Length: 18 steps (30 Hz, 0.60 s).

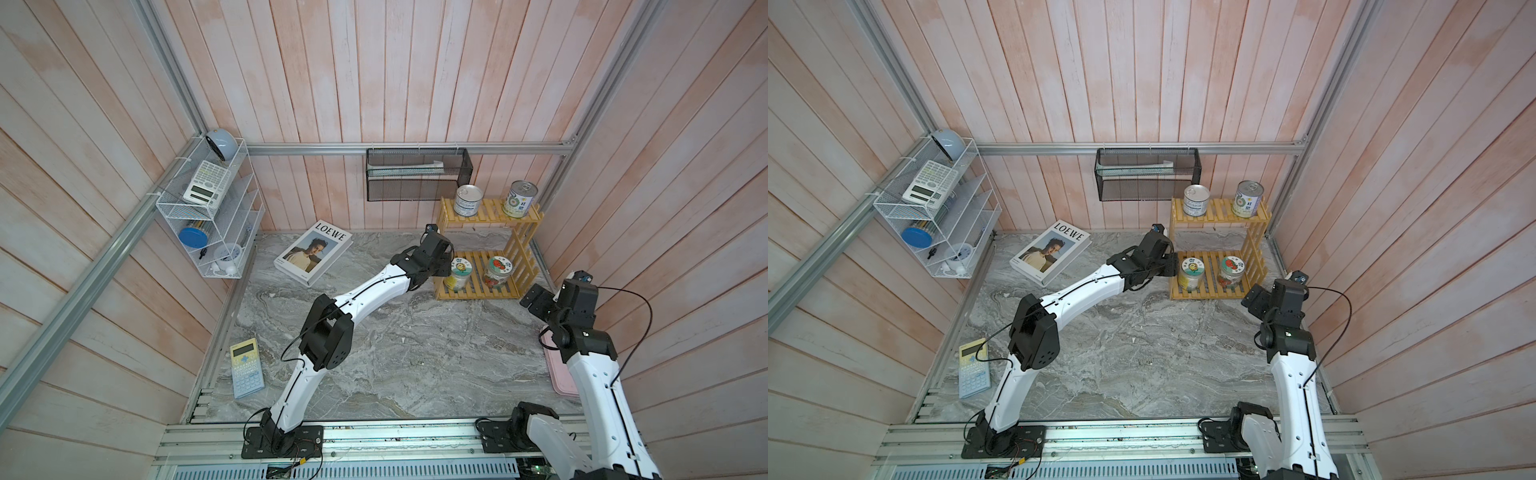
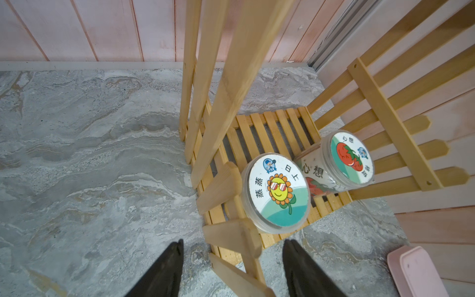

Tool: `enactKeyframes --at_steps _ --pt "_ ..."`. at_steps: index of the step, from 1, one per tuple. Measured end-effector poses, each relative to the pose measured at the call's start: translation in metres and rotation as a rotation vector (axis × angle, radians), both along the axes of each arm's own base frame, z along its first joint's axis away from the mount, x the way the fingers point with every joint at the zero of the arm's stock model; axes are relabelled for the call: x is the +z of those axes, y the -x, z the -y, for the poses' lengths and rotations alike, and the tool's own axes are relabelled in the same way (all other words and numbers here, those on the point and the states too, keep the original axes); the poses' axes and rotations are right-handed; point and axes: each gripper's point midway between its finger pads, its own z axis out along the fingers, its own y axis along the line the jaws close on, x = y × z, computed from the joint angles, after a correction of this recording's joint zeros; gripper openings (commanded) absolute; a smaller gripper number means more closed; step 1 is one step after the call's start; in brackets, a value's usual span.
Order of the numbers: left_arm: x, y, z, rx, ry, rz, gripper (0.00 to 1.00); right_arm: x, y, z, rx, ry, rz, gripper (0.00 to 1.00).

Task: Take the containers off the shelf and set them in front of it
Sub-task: Move the shelf to the center of the board.

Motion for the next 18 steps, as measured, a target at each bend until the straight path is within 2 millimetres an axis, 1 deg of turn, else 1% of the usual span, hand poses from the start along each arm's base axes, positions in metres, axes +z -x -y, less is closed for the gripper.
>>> enactKeyframes --at_steps 2,6,13,18 --pt "-0.003 0.001 0.001 0.003 -0.001 -0.008 0.60 0.000 0.000 0.000 0.000 -0.004 0.000 0.98" --pt "-0.002 0.002 0.002 0.013 0.005 -0.006 0.51 -0.002 -0.001 -0.001 0.004 -0.010 -0.003 0.98" --pt "-0.001 0.002 0.006 0.021 0.028 -0.007 0.42 -0.002 -0.001 0.000 0.001 -0.015 -0.003 0.98" --pt "0.001 0.003 0.011 0.021 0.051 -0.010 0.30 -0.002 -0.001 0.001 -0.007 -0.027 0.000 0.98"
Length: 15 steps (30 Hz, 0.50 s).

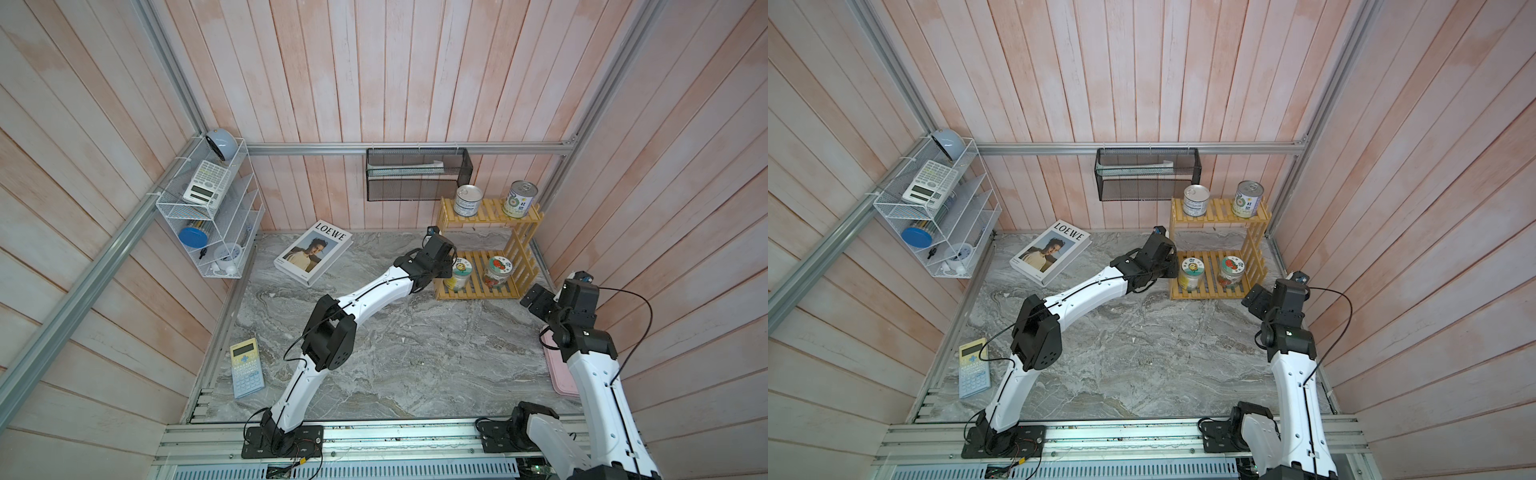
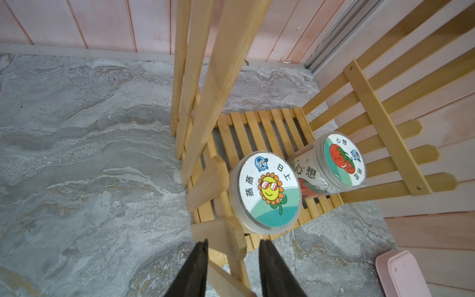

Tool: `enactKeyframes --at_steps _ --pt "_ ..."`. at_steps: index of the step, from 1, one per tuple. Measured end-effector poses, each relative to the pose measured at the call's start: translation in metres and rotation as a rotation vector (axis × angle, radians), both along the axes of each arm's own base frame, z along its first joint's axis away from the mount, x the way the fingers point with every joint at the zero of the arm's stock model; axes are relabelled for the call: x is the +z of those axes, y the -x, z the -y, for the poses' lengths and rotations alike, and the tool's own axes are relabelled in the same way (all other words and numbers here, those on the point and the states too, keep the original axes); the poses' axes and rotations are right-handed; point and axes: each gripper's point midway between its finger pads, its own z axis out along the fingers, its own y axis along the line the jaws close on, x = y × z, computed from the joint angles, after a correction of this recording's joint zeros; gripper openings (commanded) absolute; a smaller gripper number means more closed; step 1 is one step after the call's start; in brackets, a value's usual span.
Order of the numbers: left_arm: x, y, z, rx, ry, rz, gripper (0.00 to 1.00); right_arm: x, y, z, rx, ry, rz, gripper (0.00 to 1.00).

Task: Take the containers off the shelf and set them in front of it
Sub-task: Move the shelf to the center of the board.

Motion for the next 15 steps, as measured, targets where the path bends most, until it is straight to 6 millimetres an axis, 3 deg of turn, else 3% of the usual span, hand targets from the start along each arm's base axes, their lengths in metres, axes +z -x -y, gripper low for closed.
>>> enactKeyframes --at_steps 15 --pt "0.0041 -0.0037 -0.0024 0.033 -0.013 0.015 0.04 -0.0039 -0.0002 -0.0018 0.007 -0.016 -0.005 0.98"
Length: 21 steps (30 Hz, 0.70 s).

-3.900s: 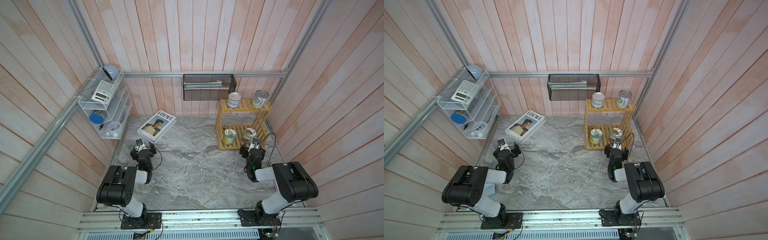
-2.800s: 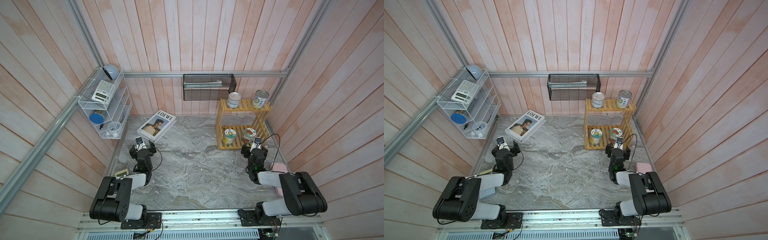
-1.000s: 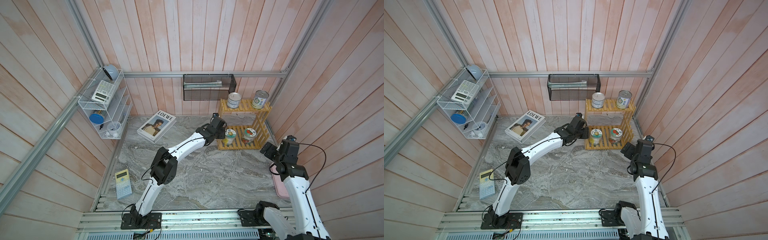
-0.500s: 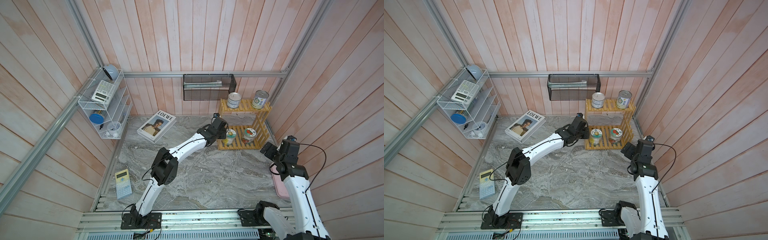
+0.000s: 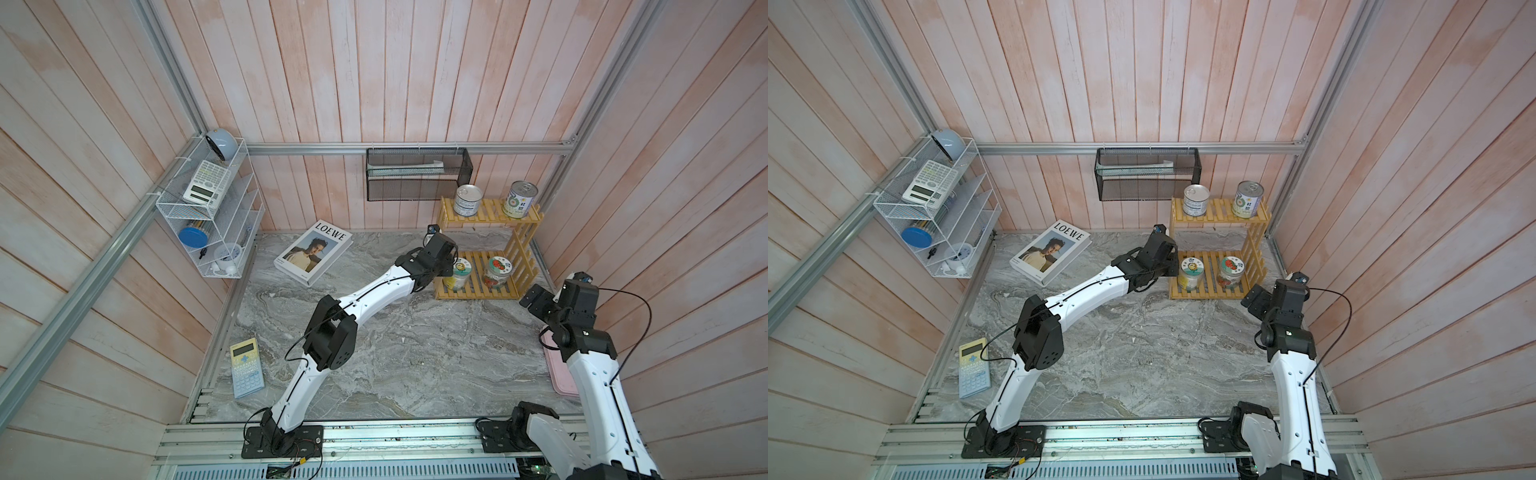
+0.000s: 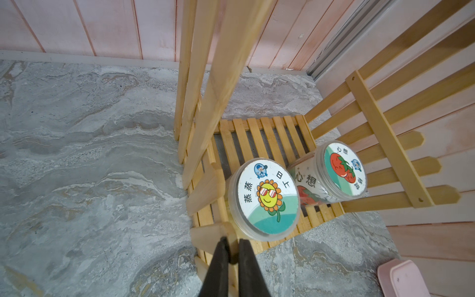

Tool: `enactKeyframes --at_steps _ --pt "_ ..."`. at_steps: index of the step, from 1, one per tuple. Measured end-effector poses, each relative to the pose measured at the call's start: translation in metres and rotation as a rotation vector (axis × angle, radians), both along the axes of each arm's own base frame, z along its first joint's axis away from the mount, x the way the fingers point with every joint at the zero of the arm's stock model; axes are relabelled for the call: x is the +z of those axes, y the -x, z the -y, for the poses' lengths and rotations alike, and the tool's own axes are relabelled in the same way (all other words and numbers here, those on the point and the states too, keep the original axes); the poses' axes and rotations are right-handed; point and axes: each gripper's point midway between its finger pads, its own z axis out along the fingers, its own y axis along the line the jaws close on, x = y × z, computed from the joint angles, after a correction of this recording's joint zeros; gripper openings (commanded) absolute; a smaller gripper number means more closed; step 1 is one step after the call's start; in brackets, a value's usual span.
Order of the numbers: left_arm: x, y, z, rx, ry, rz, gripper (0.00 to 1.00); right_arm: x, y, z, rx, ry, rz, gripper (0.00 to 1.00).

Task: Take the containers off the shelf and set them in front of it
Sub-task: Move the shelf to the center of the board.

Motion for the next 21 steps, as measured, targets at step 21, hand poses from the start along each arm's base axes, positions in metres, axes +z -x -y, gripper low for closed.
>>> enactKeyframes --at_steps 21 --pt "-0.001 0.006 -0.049 0.092 -0.040 0.030 0.00 -0.003 0.001 0.011 -0.023 -0.004 -0.012 0.98"
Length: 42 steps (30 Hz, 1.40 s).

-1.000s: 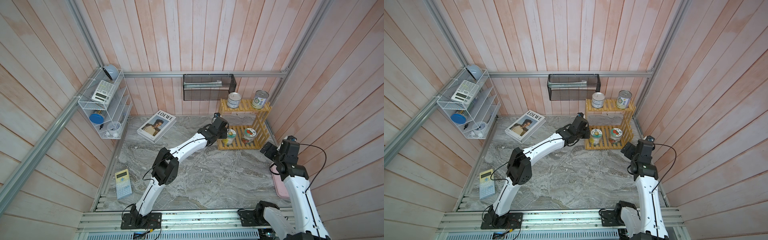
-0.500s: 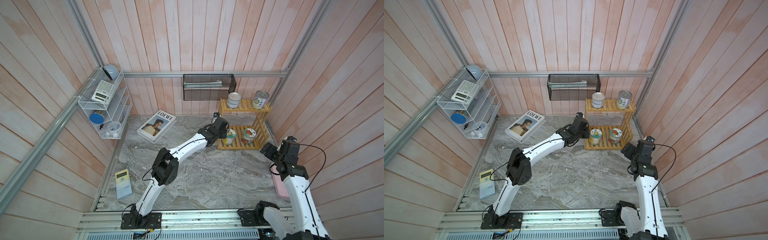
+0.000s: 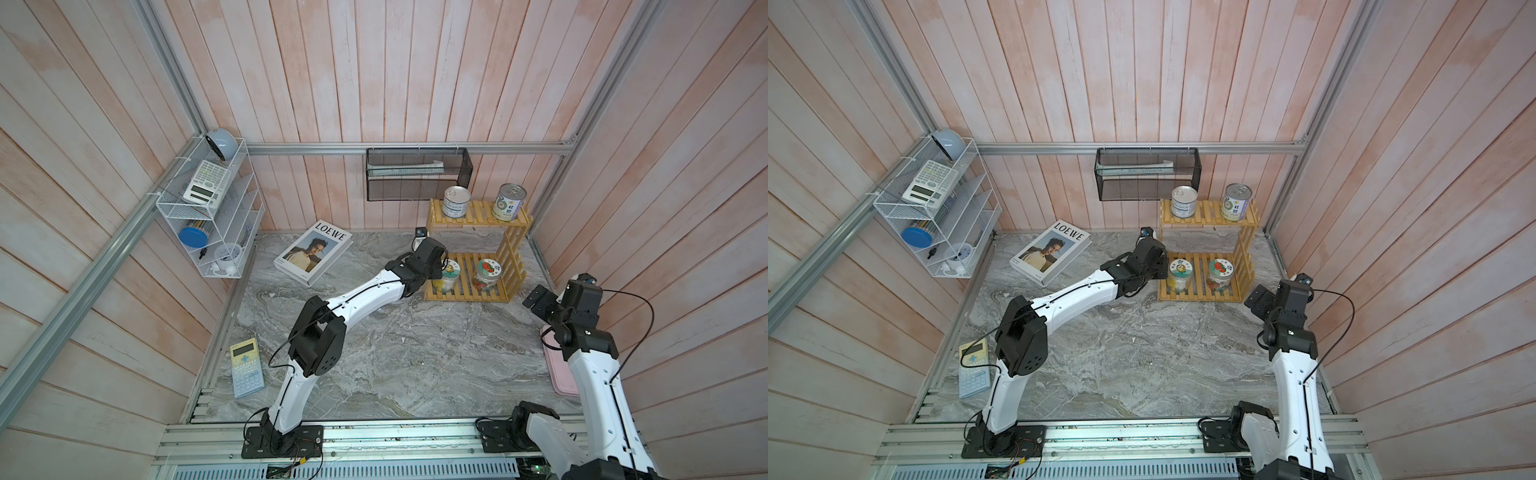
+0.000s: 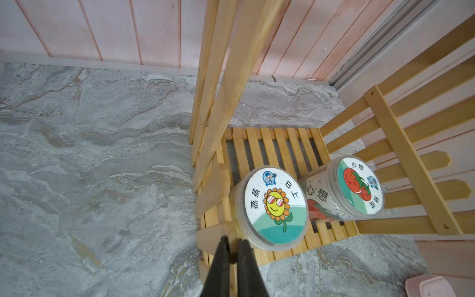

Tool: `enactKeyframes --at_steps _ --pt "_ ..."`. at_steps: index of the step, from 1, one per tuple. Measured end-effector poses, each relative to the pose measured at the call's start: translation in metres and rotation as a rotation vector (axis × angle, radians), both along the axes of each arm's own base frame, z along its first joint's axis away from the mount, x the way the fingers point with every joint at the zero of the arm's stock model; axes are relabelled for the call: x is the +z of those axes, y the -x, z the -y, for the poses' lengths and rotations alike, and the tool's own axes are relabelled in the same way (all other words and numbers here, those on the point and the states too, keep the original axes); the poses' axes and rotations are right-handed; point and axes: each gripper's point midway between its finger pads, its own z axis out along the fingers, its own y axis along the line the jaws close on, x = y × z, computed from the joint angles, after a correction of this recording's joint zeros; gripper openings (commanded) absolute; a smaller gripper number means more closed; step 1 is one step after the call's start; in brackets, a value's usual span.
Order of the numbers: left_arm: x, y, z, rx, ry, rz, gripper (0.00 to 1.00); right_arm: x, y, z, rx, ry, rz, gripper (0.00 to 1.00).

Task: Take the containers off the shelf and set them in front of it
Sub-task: Move the shelf to the center of the board.

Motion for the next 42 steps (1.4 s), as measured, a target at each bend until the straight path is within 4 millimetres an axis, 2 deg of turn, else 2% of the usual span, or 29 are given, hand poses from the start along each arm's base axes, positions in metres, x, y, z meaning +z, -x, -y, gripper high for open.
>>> enactKeyframes --at_steps 3,6,10,12,14,23,26,29,34,37,42 --pt "0.000 0.001 -0.015 0.022 -0.006 0.003 0.00 0.001 -0.003 -0.001 0.024 -0.001 0.005 0.98" --pt "-0.001 0.002 -0.030 0.038 -0.009 0.002 0.00 0.009 -0.016 -0.005 0.086 -0.016 0.026 0.97" --pt "-0.001 0.002 -0.042 0.055 -0.012 0.003 0.00 0.027 -0.062 -0.017 0.232 -0.076 0.041 0.98" --pt "-0.001 0.002 -0.045 0.056 -0.013 0.008 0.00 0.027 -0.081 -0.023 0.289 -0.114 0.048 0.98" --pt "-0.001 0.003 -0.048 0.058 -0.015 0.012 0.00 0.018 -0.092 -0.031 0.336 -0.157 0.043 0.98" --pt "-0.001 0.006 -0.066 0.074 -0.012 0.020 0.00 -0.025 -0.118 -0.061 0.458 -0.242 -0.050 0.98" --pt "-0.002 0.006 -0.069 0.079 -0.010 0.022 0.00 -0.031 -0.126 -0.074 0.501 -0.242 -0.068 0.96" --pt "-0.001 0.006 -0.070 0.079 -0.004 0.027 0.00 -0.029 -0.136 -0.087 0.546 -0.219 -0.066 0.89" --pt "-0.001 0.007 -0.073 0.082 0.003 0.034 0.00 -0.023 -0.154 -0.101 0.591 -0.175 -0.059 0.69" --pt "-0.001 0.008 -0.082 0.093 0.000 0.031 0.00 -0.030 -0.158 -0.105 0.596 -0.155 -0.076 0.55" --pt "-0.002 0.008 -0.094 0.111 -0.004 0.030 0.00 -0.038 -0.160 -0.114 0.611 -0.131 -0.099 0.37"
